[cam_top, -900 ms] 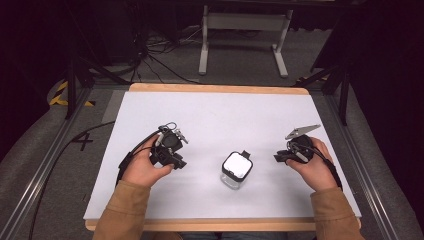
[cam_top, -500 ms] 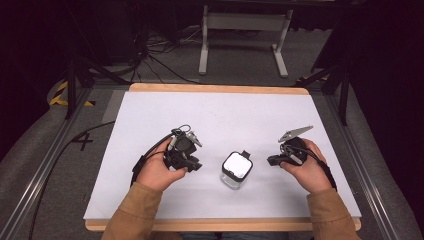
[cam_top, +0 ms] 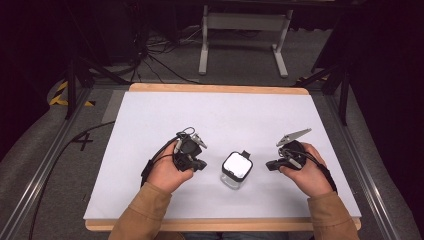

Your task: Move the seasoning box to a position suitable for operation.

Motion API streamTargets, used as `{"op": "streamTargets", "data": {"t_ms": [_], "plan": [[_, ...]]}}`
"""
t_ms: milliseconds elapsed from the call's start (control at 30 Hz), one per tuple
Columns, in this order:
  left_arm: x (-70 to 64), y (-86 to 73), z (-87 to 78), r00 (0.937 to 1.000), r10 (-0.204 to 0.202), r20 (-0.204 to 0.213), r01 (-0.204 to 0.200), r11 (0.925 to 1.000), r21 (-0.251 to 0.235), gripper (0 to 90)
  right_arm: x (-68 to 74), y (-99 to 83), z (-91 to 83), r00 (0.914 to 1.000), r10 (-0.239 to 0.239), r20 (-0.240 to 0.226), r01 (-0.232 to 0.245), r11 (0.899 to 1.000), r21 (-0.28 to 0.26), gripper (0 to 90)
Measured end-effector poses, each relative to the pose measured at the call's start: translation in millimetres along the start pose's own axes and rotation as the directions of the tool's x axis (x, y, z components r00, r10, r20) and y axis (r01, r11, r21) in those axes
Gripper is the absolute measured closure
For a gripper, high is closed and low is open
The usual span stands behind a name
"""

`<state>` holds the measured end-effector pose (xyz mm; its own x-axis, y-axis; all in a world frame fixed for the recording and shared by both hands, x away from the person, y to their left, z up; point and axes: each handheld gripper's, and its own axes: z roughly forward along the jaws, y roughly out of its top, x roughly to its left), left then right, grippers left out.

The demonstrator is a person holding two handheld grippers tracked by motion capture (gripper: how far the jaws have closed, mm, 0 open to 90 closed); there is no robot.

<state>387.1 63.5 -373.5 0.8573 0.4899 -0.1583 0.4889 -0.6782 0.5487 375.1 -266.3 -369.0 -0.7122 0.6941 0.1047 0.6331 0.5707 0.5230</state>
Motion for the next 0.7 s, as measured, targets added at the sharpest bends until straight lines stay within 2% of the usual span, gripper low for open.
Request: {"op": "streamTargets", "data": {"t_ms": [100, 200, 233, 367, 467, 700], "plan": [[-2.8, 0.3, 2.9, 0.9999, 0.016, -0.002, -0.016, 0.9992, -0.037, 89.9, -0.2, -0.7, -2.8, 1.0000, 0.004, -0.003, -0.004, 1.000, -0.008, 89.6], [-4.5, 1.4, 5.2, 0.9994, 0.025, 0.022, -0.024, 0.9974, -0.068, 90.0, 0.0, -1.5, -3.0, 1.0000, -0.002, -0.009, 0.002, 1.000, -0.009, 89.5], [-5.4, 2.6, 7.0, 0.9991, 0.025, 0.033, -0.023, 0.9974, -0.069, 90.0, -0.1, -1.8, -2.9, 0.9999, -0.006, -0.009, 0.006, 1.000, -0.010, 89.5], [-8.2, 6.1, 17.3, 0.9990, 0.032, 0.032, -0.030, 0.9979, -0.057, 89.9, 0.0, -2.9, -3.3, 0.9998, -0.014, -0.011, 0.014, 1.000, -0.011, 89.4], [-6.5, 9.0, 23.7, 0.9978, 0.026, 0.061, -0.022, 0.9981, -0.058, 89.9, -0.4, -3.8, -4.1, 0.9998, -0.013, -0.011, 0.013, 1.000, -0.015, 89.4], [-7.3, 10.9, 35.4, 0.9976, 0.023, 0.066, -0.020, 0.9983, -0.054, 89.9, -2.0, -5.4, -6.5, 0.9998, -0.009, -0.017, 0.008, 1.000, -0.025, 89.0]]}}
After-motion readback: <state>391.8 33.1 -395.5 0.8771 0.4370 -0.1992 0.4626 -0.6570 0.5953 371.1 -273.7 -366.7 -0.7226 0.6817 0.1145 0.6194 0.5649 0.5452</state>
